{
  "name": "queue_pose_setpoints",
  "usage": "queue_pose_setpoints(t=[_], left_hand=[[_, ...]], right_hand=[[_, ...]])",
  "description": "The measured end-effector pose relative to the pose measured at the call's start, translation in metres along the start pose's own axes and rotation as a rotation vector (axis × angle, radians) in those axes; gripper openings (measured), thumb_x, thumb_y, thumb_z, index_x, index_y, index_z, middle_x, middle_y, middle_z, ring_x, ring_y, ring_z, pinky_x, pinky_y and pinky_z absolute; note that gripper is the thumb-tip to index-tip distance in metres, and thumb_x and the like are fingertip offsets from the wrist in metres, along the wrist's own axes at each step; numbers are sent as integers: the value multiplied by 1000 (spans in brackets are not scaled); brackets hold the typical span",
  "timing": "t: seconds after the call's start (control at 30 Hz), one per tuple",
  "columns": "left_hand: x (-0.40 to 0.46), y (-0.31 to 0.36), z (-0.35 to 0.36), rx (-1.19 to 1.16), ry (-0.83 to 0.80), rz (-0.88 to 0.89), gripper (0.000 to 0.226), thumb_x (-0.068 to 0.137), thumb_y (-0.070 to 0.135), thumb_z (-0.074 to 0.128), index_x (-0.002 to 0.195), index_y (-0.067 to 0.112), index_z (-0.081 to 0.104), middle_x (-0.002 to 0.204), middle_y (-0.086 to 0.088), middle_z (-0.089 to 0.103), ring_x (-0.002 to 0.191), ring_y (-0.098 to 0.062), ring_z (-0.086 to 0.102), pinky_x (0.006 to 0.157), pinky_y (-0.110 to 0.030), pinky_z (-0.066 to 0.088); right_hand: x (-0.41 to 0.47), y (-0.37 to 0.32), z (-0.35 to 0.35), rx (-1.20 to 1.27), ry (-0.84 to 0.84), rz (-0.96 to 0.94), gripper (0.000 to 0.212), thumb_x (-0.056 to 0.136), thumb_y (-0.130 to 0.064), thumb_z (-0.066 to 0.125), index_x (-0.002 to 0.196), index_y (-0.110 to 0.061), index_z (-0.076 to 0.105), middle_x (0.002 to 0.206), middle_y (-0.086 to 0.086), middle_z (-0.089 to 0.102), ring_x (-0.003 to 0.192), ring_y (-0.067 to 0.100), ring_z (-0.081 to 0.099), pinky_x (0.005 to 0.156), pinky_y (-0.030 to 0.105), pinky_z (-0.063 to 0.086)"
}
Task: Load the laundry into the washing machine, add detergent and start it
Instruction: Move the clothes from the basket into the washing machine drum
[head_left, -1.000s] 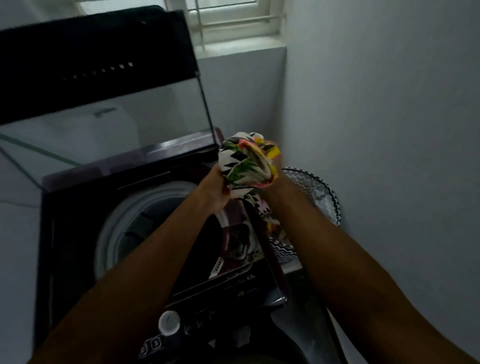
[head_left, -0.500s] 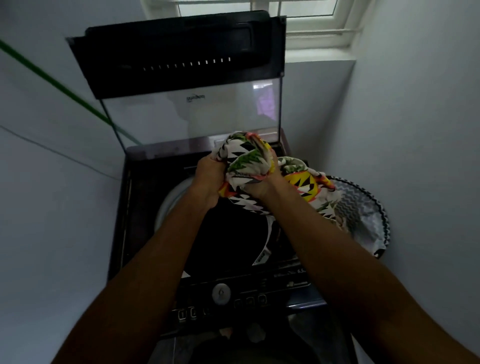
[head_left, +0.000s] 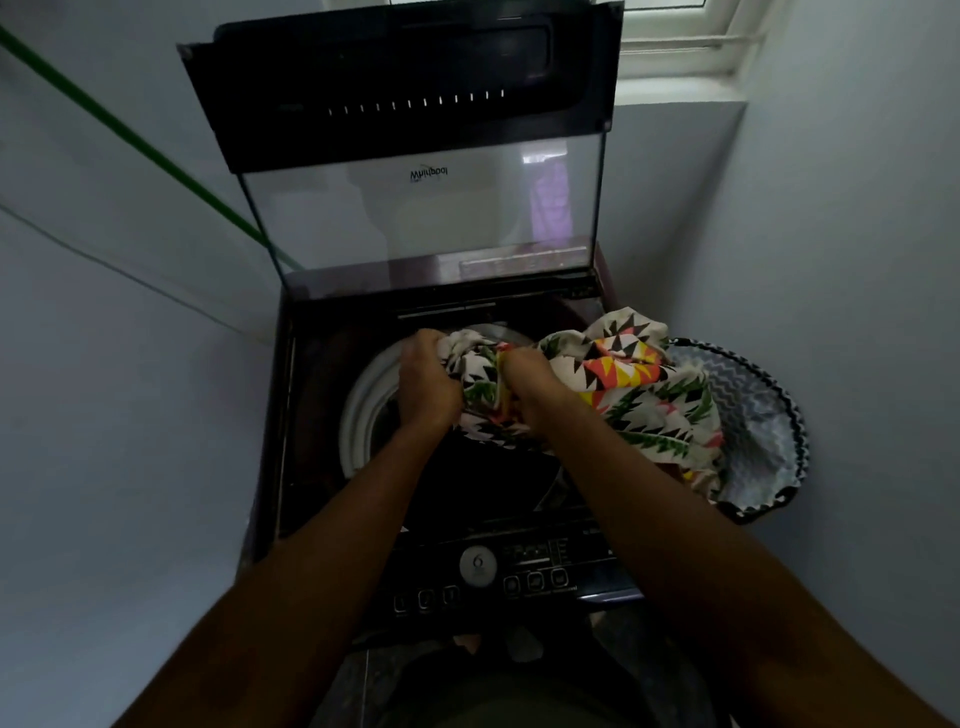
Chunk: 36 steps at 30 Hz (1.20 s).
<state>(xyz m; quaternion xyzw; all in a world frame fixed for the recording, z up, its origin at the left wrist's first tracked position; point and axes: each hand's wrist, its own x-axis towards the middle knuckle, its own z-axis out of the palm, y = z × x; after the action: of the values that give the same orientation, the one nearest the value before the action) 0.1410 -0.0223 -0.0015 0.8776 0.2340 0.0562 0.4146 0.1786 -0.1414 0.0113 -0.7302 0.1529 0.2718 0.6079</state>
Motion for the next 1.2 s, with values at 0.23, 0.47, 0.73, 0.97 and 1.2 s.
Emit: queue_pose_setpoints(t=[0.23, 0.47, 0.73, 0.97, 1.2], left_hand=[[-3, 30, 22, 238, -181, 33, 57, 76, 8, 65, 124, 34, 54, 131, -5, 46, 124, -32, 40, 102, -42, 37], [-13, 88, 62, 117, -270, 271, 52, 77, 5, 65, 120, 32, 61, 127, -6, 50, 117, -27, 45, 100, -41, 43], [-22, 115, 116, 179, -457, 622, 53, 66, 26, 73, 120, 29, 69, 125, -5, 58, 113, -25, 55, 95, -39, 49], [-27, 137, 160, 604, -618, 737, 78, 69, 37, 81, 139, 36, 48, 150, -4, 38, 135, -31, 35, 106, -49, 36], [-30, 135, 173, 708, -577, 697, 82, 72, 38, 79, 144, 34, 40, 153, -3, 33, 139, -28, 29, 110, -47, 31]], right_hand=[[7, -8, -35, -22, 117, -8, 16, 93, -18, 53, 90, -14, 68, 91, 10, 69, 82, 23, 66, 73, 32, 53], [8, -10, -74, -116, 400, -196, 11, 85, -16, 58, 90, -11, 66, 95, 8, 69, 91, 23, 66, 83, 41, 55], [25, 30, -156, -371, 752, 202, 65, 76, -56, 56, 126, -13, 54, 133, 17, 50, 123, 37, 45, 99, 45, 38], [55, 80, -188, 243, 467, 294, 96, 62, -55, 73, 138, -11, 35, 126, 13, 57, 101, 32, 62, 70, 42, 59], [41, 72, -200, 307, 128, 287, 44, 80, -47, 62, 106, -11, 70, 101, 22, 72, 88, 37, 70, 69, 43, 55]])
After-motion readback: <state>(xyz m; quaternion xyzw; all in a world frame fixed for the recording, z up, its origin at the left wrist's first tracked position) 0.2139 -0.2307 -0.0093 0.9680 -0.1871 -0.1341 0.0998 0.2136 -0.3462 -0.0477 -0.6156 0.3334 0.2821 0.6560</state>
